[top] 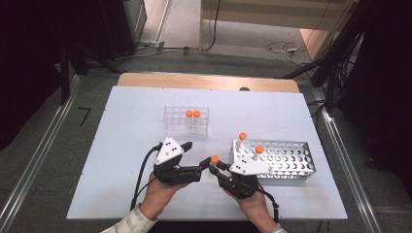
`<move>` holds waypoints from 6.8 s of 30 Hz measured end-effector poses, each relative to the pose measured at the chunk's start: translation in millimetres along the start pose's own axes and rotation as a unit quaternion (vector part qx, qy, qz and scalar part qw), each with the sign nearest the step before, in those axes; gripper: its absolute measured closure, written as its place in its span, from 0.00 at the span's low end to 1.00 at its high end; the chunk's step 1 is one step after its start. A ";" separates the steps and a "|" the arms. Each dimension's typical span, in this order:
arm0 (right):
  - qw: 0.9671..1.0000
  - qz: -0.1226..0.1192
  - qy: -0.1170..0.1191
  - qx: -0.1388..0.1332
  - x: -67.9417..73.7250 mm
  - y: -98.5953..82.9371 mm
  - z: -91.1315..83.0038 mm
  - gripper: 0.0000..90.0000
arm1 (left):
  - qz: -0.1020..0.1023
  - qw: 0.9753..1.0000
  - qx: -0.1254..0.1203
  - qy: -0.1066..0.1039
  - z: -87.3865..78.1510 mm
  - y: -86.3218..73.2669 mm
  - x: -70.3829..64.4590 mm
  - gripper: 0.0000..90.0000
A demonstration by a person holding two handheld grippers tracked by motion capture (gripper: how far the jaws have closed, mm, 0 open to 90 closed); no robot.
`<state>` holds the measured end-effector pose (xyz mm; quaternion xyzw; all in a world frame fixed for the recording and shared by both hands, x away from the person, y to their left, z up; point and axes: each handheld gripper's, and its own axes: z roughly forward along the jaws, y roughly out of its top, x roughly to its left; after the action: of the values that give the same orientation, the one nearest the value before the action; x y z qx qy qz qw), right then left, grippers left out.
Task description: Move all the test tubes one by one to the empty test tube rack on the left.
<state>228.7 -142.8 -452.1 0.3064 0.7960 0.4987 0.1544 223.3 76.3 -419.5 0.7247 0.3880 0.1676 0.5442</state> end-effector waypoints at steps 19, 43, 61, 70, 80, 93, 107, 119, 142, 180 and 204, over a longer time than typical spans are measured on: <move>1.000 -0.012 0.020 -0.003 13.9 8.1 11.6 0.80 | 0.022 0.999 0.011 -0.041 5.0 -6.5 -4.7 0.67; 1.000 -0.006 0.022 0.013 6.1 8.0 7.9 0.38 | 0.011 1.000 0.005 -0.025 4.0 -6.0 10.5 0.78; 1.000 -0.008 0.026 0.012 -0.1 1.2 -19.4 0.27 | -0.007 1.000 -0.001 -0.001 1.1 -3.4 28.6 0.78; 1.000 0.000 0.020 0.010 -7.3 -7.3 -34.3 0.27 | -0.017 1.000 -0.006 0.016 -1.4 -0.8 39.3 0.78; 1.000 0.011 0.008 0.003 -15.4 -17.0 -56.0 0.27 | -0.020 0.999 -0.010 0.031 -1.8 10.2 49.4 0.78; 1.000 0.026 -0.013 -0.003 -28.9 -26.4 -73.3 0.27 | -0.028 0.998 -0.012 0.048 2.2 29.2 64.8 0.78; 0.999 0.034 -0.024 -0.006 -36.3 -29.6 -79.7 0.27 | -0.036 0.997 -0.018 0.062 6.3 50.8 76.1 0.78; 0.999 0.040 -0.025 -0.007 -37.5 -29.7 -80.1 0.27 | -0.038 0.996 -0.023 0.080 14.1 64.2 86.5 0.78; 0.999 0.041 -0.026 -0.008 -38.1 -29.2 -80.8 0.27 | -0.040 0.990 -0.029 0.129 37.8 82.7 107.8 0.78; 0.999 0.035 -0.028 -0.004 -37.7 -30.5 -78.7 0.27 | -0.024 0.987 -0.019 0.156 60.1 43.6 110.8 0.77; 0.999 0.037 -0.034 -0.003 -39.0 -31.5 -78.2 0.28 | -0.052 0.991 -0.027 0.124 38.4 43.9 93.6 0.41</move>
<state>204.8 -232.5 -446.9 0.3519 0.7768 0.4962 0.1633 325.7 116.1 -409.4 0.6622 0.4848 0.2379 0.5195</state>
